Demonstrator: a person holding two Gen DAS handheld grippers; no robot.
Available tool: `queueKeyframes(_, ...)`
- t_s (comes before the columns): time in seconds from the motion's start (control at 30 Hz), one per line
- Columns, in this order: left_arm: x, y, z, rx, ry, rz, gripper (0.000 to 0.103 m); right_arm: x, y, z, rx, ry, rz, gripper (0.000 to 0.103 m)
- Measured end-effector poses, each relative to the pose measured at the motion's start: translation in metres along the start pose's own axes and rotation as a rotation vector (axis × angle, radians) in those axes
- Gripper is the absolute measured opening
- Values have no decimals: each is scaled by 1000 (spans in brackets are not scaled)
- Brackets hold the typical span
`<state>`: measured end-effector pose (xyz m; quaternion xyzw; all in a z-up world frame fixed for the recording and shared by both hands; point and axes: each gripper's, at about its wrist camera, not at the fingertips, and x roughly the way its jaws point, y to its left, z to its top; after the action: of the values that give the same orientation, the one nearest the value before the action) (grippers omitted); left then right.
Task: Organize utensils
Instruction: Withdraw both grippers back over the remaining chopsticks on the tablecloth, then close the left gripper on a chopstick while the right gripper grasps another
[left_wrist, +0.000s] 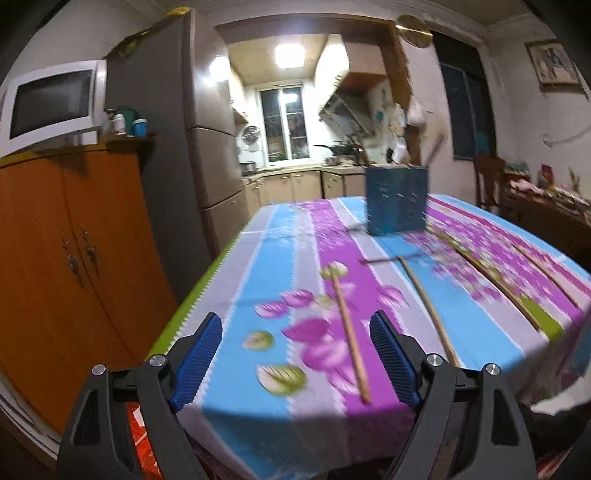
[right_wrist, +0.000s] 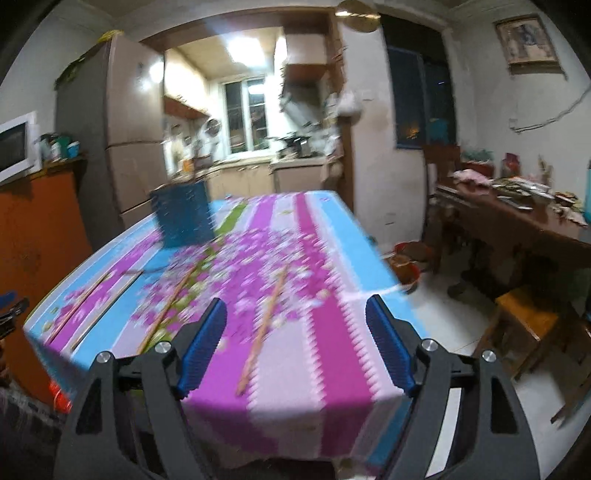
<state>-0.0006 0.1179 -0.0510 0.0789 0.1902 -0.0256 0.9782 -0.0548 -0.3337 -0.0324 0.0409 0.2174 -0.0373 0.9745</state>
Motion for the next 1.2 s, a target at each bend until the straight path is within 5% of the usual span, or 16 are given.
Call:
queueKeyframes(0.13,-7,-17,-12,40,13,-48,83,-1,20,-25,9,59,102,73)
queueKeyframes(0.27,-5,-28,-24,43,47,-83,83,6,47,-44,-52,110,184,54)
queueKeyframes(0.47,-6,-41,-30,69,25,-110,82,23,97,-49,-187,117,271,40)
queueKeyframes(0.77,17,-47,-43,33,39,-145,53,44,145,-55,-265,134,249,21)
queueKeyframes(1.2,30,-49,-54,-19,31,-149,51,60,160,-63,-238,148,139,17)
